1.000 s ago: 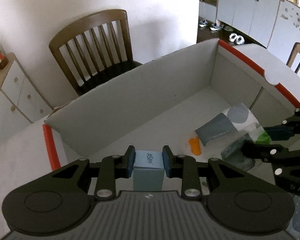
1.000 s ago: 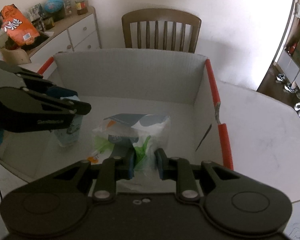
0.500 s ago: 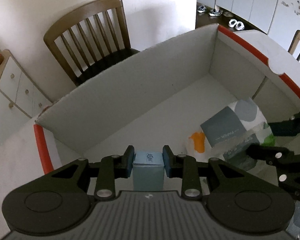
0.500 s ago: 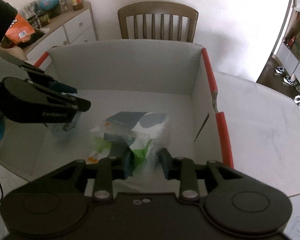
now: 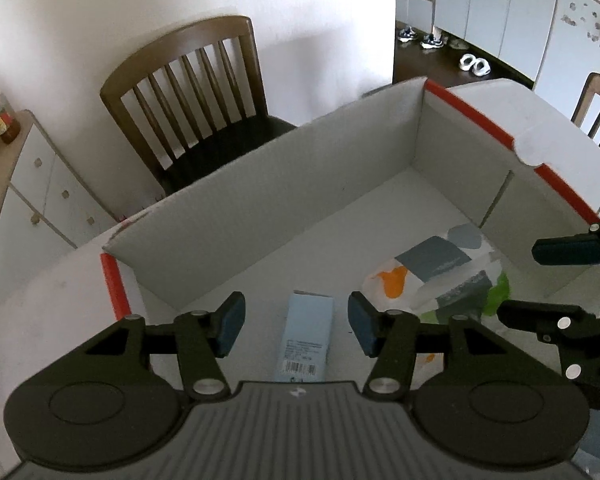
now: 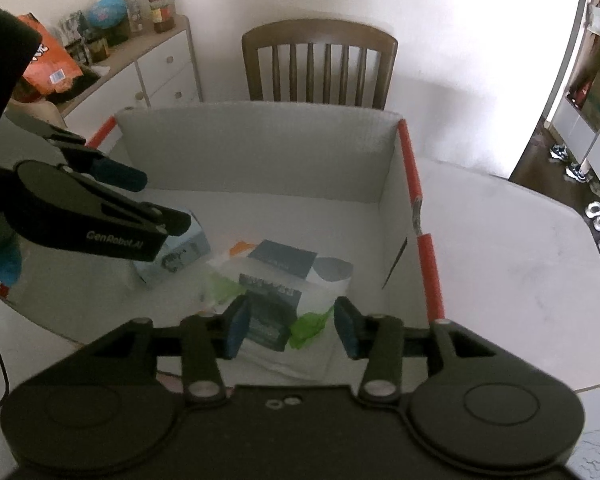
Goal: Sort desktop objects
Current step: 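Open both grippers to drop the bag and carton into the red box, then move both tools back over the pile of snacks on the table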
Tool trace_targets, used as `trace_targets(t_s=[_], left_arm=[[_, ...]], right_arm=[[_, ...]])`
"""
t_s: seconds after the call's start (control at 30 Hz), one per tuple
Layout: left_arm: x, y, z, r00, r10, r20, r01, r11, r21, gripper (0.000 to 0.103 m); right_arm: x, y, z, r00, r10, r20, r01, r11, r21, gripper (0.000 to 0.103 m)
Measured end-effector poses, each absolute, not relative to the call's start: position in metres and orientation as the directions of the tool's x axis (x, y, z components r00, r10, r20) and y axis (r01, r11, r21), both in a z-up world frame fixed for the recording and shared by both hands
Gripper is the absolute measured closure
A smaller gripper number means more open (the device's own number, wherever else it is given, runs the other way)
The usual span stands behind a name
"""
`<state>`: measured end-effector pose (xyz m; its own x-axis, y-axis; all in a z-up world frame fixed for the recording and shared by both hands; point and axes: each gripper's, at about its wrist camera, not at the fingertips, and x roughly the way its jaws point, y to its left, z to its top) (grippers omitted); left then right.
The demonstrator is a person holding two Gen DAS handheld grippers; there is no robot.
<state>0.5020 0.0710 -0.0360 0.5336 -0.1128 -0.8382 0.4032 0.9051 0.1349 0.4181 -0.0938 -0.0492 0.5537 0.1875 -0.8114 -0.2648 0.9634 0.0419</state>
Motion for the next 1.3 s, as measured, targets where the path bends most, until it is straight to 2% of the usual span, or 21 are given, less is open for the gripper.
trace_targets(t_s=[0.87, 1.3], left_arm=[[0.391, 0.053, 0.047, 0.648, -0.086, -0.757, 0.350, 0.916, 0.196, 0.048], [0.316, 0.038, 0.063, 0.682, -0.071, -0.728, 0.320, 0.924, 0.210, 0.048]], right_arm=[[0.339, -0.119, 0.022, 0.636, 0.245, -0.731, -0.303, 0.951, 0.055, 0.056], [0.284, -0.148, 0.040, 0.645, 0.276, -0.712, -0.343, 0.938, 0.053, 0.056]])
